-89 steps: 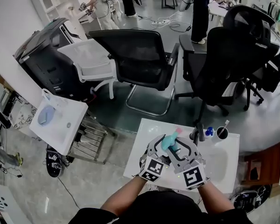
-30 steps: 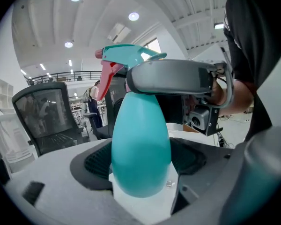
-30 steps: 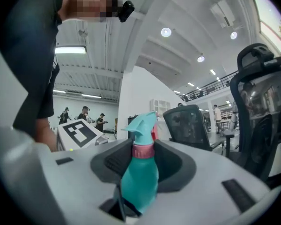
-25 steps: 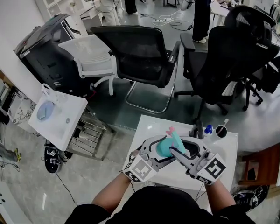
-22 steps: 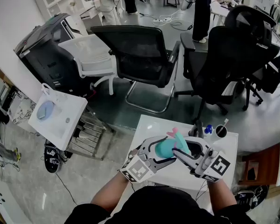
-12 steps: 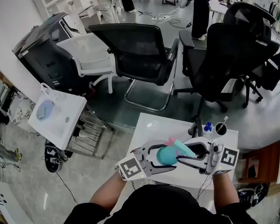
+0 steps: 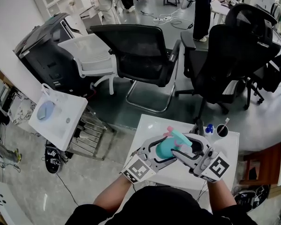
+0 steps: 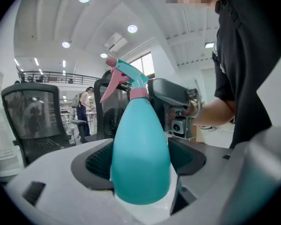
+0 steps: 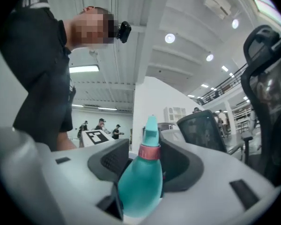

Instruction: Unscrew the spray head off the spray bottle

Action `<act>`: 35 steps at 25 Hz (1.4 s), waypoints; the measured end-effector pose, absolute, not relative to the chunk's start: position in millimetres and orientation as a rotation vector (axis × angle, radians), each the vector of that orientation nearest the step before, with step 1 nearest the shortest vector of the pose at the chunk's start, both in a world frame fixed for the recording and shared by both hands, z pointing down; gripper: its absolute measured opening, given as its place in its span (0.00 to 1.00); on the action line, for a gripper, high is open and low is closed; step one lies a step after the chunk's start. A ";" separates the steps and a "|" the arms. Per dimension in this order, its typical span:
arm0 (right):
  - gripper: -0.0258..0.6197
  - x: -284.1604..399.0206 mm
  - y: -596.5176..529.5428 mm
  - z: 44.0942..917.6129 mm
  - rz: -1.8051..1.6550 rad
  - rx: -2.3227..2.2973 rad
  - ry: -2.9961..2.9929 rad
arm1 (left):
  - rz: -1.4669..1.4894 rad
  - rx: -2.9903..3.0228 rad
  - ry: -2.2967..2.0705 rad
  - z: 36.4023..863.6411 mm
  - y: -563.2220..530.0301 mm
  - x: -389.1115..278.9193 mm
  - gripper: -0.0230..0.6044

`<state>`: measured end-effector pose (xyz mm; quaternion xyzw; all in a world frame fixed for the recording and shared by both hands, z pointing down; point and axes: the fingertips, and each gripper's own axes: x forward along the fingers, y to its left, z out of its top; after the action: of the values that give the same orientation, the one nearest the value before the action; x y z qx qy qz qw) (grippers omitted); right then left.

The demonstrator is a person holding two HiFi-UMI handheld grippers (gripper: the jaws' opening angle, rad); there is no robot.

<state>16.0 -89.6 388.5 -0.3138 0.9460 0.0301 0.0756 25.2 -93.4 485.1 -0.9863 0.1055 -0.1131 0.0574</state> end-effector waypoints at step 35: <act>0.27 27.7 -61.5 364.1 0.052 -0.696 2.896 | -0.114 -3.015 0.166 465.9 -65.1 52.5 0.64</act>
<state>27.7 -61.5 364.1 -0.2327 0.9690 0.0173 0.0814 52.5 -65.1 465.9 -0.9960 0.0548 -0.0376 0.0599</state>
